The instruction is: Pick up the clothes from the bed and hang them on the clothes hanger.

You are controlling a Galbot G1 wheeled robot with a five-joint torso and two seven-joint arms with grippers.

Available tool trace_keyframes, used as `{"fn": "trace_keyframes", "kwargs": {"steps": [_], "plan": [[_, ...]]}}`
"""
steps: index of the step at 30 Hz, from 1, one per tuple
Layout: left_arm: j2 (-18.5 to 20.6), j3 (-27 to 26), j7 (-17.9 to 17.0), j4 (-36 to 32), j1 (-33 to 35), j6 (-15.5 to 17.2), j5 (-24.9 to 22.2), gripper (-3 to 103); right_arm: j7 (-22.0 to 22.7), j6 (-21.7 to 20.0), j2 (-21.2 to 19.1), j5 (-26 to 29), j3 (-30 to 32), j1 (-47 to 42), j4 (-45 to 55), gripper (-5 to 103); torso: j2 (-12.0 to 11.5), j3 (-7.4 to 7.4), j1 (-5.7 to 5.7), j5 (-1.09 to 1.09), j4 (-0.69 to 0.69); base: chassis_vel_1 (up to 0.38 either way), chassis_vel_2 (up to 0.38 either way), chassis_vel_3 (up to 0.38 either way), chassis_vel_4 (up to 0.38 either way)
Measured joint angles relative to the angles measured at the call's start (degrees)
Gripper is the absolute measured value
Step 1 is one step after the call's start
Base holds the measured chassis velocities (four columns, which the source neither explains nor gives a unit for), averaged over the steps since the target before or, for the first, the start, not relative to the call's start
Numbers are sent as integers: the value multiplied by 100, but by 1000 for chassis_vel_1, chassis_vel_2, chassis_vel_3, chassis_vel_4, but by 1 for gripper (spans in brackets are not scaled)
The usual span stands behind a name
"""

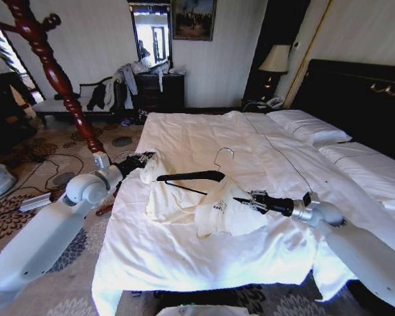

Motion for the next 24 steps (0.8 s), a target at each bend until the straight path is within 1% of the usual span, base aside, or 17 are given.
{"fn": "trace_keyframes", "kwargs": {"steps": [2, 3, 4, 6, 7, 8, 10, 12, 14, 16, 17, 18, 19, 20, 22, 23, 24], "plan": [[20, 126, -9, -70, 417, 71, 360, 0, -27, 37, -1, 48, 105, -15, -5, 20, 0, 0, 0, 1, -2, 0, 0, 0, 0], [20, 126, -9, -70, 417, 71, 360, 0, -27, 37, -1, 48, 105, -15, -5, 20, 0, 0, 0, 1, -2, 0, 0, 0, 0], [30, 197, -16, -107, 775, 114, 688, 0, -5, 53, -10, 116, 180, -3, -15, 20, 0, 0, -1, -3, -2, 0, 0, 0, 0], [30, 275, -29, -170, 1234, 172, 1070, 0, 101, 79, -10, 260, 250, 28, -13, 20, -1, 0, -1, 1, 0, 0, 0, 0, 0], [30, 275, -29, -170, 1234, 172, 1070, 0, 101, 79, -10, 260, 250, 28, -13, 20, -1, 0, -1, 1, 0, 0, 0, 0, 0], [15, 306, -40, -208, 1451, 213, 1231, 0, 174, 86, -10, 336, 277, 33, 6, 20, 0, 0, -1, -1, 2, 0, 0, 0, 0], [-2, 333, -53, -304, 1813, 305, 1533, 0, 289, 107, -12, 447, 322, 31, 75, 20, 0, -1, -1, 0, -1, 0, 0, 0, 0], [-2, 334, -61, -327, 1889, 339, 1596, 0, 306, 115, -13, 460, 332, 29, 90, 20, 0, -1, -1, 1, -1, 0, 0, 0, 0], [46, 329, -144, -437, 2142, 515, 1722, 0, 350, 136, -17, 486, 365, 21, 164, 20, 0, -1, -1, 1, -2, 0, 0, 0, 0], [119, 304, -296, -571, 2356, 719, 1741, 0, 377, 141, -17, 527, 388, 24, 245, 20, 0, -1, -1, 1, -1, 0, 0, 0, 0], [158, 280, -383, -651, 2462, 812, 1742, -2, 387, 141, -16, 548, 395, 34, 282, 20, 0, -1, -1, 1, -1, 0, 0, 0, 0], [158, 280, -383, -651, 2462, 812, 1742, -2, 387, 141, -16, 548, 395, 34, 282, 20, 0, -1, -1, 1, -1, 0, 0, 0, 0], [200, 236, -454, -765, 2588, 930, 1743, 1, 390, 142, -16, 565, 401, 47, 313, 20, 0, -1, -1, 1, -1, 0, 0, 0, 0], [229, 190, -485, -861, 2670, 1019, 1739, 1, 390, 142, -16, 570, 410, 54, 328, 20, 0, -1, -1, 0, -1, 0, 0, 0, 0], [298, 74, -554, -1118, 2840, 1230, 1654, 12, 388, 145, -22, 572, 440, 42, 350, 20, 0, -1, -1, 1, -1, 0, 0, 0, 0], [298, 74, -554, -1118, 2840, 1230, 1654, 12, 388, 145, -22, 572, 440, 42, 350, 20, 0, -1, -1, 1, -1, 0, 0, 0, 0], [355, 7, -584, -1305, 2948, 1358, 1585, 17, 383, 152, -30, 572, 461, 20, 357, 20, 0, -1, -1, 1, -2, 0, 0, 0, 0]]}}
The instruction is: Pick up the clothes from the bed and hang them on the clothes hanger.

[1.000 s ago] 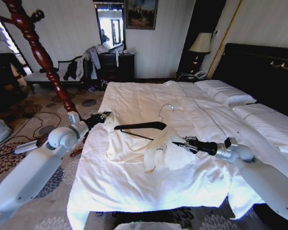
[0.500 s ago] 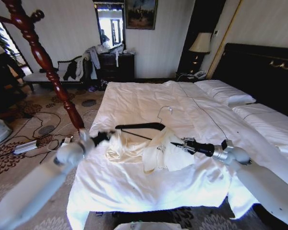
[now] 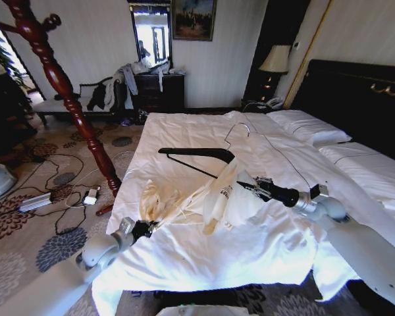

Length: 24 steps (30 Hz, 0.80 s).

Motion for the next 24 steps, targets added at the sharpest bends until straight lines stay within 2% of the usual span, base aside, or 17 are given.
{"fn": "trace_keyframes", "kwargs": {"steps": [3, 5, 8, 10, 13, 15, 20, 22, 24], "plan": [[197, -153, -101, -547, 324, 308, -48, 33, -29, 32, 3, -16, 69, -63, 13, 20, 0, 0, 0, 1, 1, 0, 0, 0, 0], [211, -168, -120, -615, 353, 329, -55, 33, -33, 38, 8, -20, 74, -68, 13, 20, 0, 0, 0, 1, 1, 0, 0, 0, 0], [172, -194, -113, -831, 302, 324, -289, 50, -69, 58, 23, -39, 87, -82, -3, 20, 0, 0, 0, 1, 1, 0, 0, 0, 0], [140, -171, -35, -841, 230, 259, -381, 50, -77, 60, 26, -47, 87, -84, -14, 20, 0, 0, 0, 1, 0, 0, 0, 0, 0], [9, -26, 88, -711, -47, 31, -533, 67, -87, 67, 29, -72, 84, -85, -41, 20, 0, 0, 0, 1, 0, 0, 0, 0, 0], [-60, 45, 64, -610, -161, -19, -600, 67, -93, 70, 30, -77, 79, -85, -50, 20, 0, 0, 0, 0, 0, 0, 0, 0, 0], [-256, 193, -120, -404, -302, -24, -732, 94, -145, 93, 20, -85, 59, -77, -140, 20, 0, 0, 0, 0, 0, 0, 0, 0, 0], [-288, 212, -214, -374, -296, 14, -734, 94, -155, 95, 20, -91, 55, -71, -165, 20, 0, 0, 0, 0, 0, 0, 0, 0, 0], [-401, 269, -414, -273, -293, 62, -738, 99, -160, 96, 41, -102, 33, -53, -211, 20, 0, 0, 0, 0, 1, 0, 0, 0, 0]]}}
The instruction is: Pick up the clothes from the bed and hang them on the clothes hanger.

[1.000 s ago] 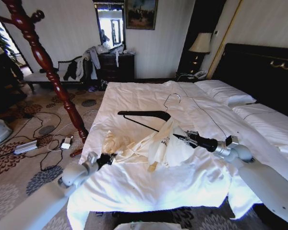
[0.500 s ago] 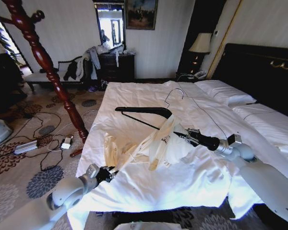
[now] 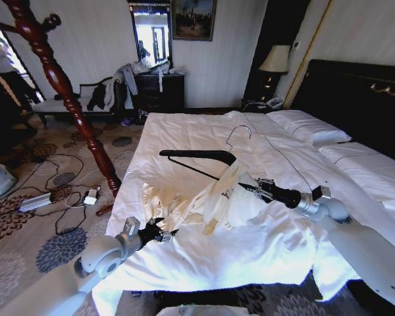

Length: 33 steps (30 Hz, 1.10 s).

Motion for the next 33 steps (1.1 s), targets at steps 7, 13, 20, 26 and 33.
{"fn": "trace_keyframes", "kwargs": {"steps": [7, 13, 20, 26, 33], "plan": [[-414, 134, -312, 170, -73, 100, -277, 100, -1, 1, 36, -19, -71, 45, -37, 20, 0, 0, 0, 0, 0, 0, 0, 0, 0], [-561, 165, -749, 188, -155, 323, -905, 96, 0, 1, -37, -17, -76, 54, -42, 20, 0, 0, 0, 0, 0, 0, 0, 0, 0], [-651, 161, -1281, 183, -175, 595, -1477, 94, 0, 1, -67, -16, -56, 32, -42, 20, -1, 0, 0, 0, 0, 0, 0, 0, 0], [-776, 171, -1497, 226, -173, 609, -1778, 96, 2, 1, -68, -20, -52, 20, -42, 20, -1, 0, 0, 0, 0, 0, 0, 0, 0], [-1206, 263, -1611, 526, -415, 609, -1989, 82, 5, 0, -101, -23, -53, 6, -35, 20, 0, 0, 0, 0, -1, 0, 0, 0, 0]]}}
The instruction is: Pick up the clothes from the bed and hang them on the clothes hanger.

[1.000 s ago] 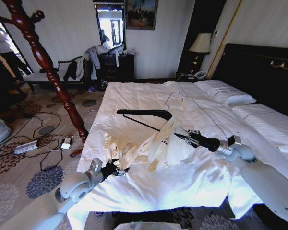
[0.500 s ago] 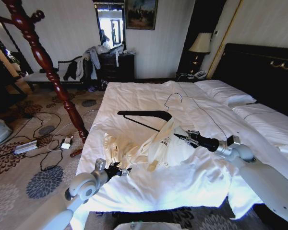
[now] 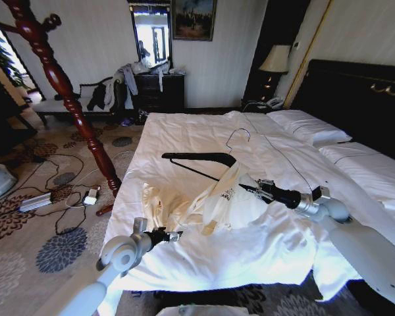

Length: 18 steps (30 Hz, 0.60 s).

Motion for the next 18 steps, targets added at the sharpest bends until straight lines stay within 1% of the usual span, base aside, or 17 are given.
{"fn": "trace_keyframes", "kwargs": {"steps": [1, 4, 5, 6, 7, 10, 11, 14, 15, 16, 17, 18], "plan": [[0, 0, 0, 0, 0, 0, 0, 82, 0, 0, 0, 0, 0, 0, 0, 20, 0, 0, 0, 0, 0, 0, 0, 0, 0], [-50, -3, -44, 65, -44, -2, -85, 66, 0, 0, -32, 0, 2, -1, 2, 20, 0, 0, 0, 0, 1, 0, 0, 0, 0], [-50, -3, -44, 65, -44, -2, -85, 66, 0, 0, -32, 0, 2, -1, 2, 20, 0, 0, 0, 0, 1, 0, 0, 0, 0], [-52, -13, -59, 90, -61, -2, -111, 60, 0, 0, -37, 0, 5, -1, 0, 20, 0, 0, 0, 0, 0, 0, 0, 0, 0], [-52, -24, -66, 109, -75, -3, -125, 60, 0, 1, -38, 0, 5, 0, -4, 20, 0, 0, 0, 0, 0, 0, 0, 0, 0], [-56, -92, -69, 167, -97, -5, -134, 43, -8, 10, -33, -14, 4, 0, -18, 20, 0, 0, 0, 0, 1, 0, 0, 0, 0], [-56, -92, -69, 167, -97, -5, -134, 43, -8, 10, -33, -14, 4, 0, -18, 20, 0, 0, 0, 0, 1, 0, 0, 0, 0], [-54, -143, -69, 219, -108, -6, -148, 27, -31, 18, -24, -26, -2, 4, -33, 20, 0, 0, 0, 0, 0, 0, 0, 0, 0], [-54, -143, -69, 219, -108, -6, -148, 27, -31, 18, -24, -26, -2, 4, -33, 20, 0, 0, 0, 0, 0, 0, 0, 0, 0], [-45, -151, -69, 239, -111, -7, -148, 22, -37, 19, -20, -27, -4, 10, -39, 20, 0, 0, 0, 0, 0, 0, 0, 0, 0], [-42, -153, -69, 248, -111, -7, -148, 22, -39, 19, -19, -28, -5, 12, -40, 20, 0, 0, 0, 0, 0, 0, 0, 0, 0], [-42, -155, -69, 260, -110, -7, -148, 16, -44, 20, -18, -28, -5, 13, -42, 20, 0, 0, 0, 0, 1, 0, 0, 0, 0]]}}
